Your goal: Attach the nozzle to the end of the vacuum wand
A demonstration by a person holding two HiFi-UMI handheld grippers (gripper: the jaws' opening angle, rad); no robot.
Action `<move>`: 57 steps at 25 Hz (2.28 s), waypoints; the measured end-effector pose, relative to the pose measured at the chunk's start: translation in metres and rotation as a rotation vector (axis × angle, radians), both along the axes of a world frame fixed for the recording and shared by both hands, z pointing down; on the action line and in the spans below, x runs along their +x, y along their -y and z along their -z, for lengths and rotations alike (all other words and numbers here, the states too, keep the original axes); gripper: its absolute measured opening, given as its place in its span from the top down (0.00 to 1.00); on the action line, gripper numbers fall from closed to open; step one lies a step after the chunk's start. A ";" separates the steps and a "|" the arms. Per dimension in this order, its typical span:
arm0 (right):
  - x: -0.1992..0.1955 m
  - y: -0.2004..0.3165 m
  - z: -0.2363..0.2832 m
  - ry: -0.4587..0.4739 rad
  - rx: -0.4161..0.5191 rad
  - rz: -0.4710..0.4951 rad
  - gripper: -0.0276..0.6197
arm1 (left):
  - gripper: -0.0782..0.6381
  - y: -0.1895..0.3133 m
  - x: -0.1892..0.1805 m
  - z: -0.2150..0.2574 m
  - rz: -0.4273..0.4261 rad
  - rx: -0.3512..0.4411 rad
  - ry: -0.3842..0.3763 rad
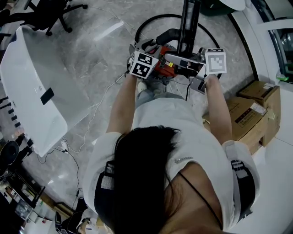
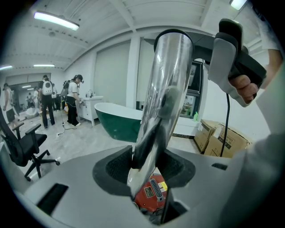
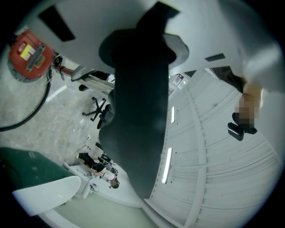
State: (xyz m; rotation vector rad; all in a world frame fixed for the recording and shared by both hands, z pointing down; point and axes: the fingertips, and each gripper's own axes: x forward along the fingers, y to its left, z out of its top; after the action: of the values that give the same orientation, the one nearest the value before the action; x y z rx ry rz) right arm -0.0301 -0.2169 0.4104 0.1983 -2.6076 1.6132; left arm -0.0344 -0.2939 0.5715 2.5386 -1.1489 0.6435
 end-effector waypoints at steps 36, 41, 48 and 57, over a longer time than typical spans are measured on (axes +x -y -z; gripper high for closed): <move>-0.010 -0.013 -0.016 -0.430 0.334 0.166 0.85 | 0.66 -0.001 -0.004 0.002 0.007 0.004 -0.007; -0.012 -0.012 -0.018 -0.464 0.374 0.151 0.85 | 0.66 0.000 -0.004 0.002 0.002 0.010 -0.008; -0.011 -0.011 -0.023 -0.484 0.447 0.120 0.85 | 0.66 -0.001 -0.003 0.000 -0.001 -0.003 0.002; -0.012 -0.012 -0.027 -0.459 0.468 0.108 0.85 | 0.66 0.000 -0.004 -0.001 -0.008 0.000 0.002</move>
State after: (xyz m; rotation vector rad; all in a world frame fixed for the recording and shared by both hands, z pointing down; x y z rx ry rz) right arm -0.0416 -0.2054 0.4374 0.3899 -2.5168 0.7816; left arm -0.0380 -0.2935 0.5720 2.5443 -1.1400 0.6488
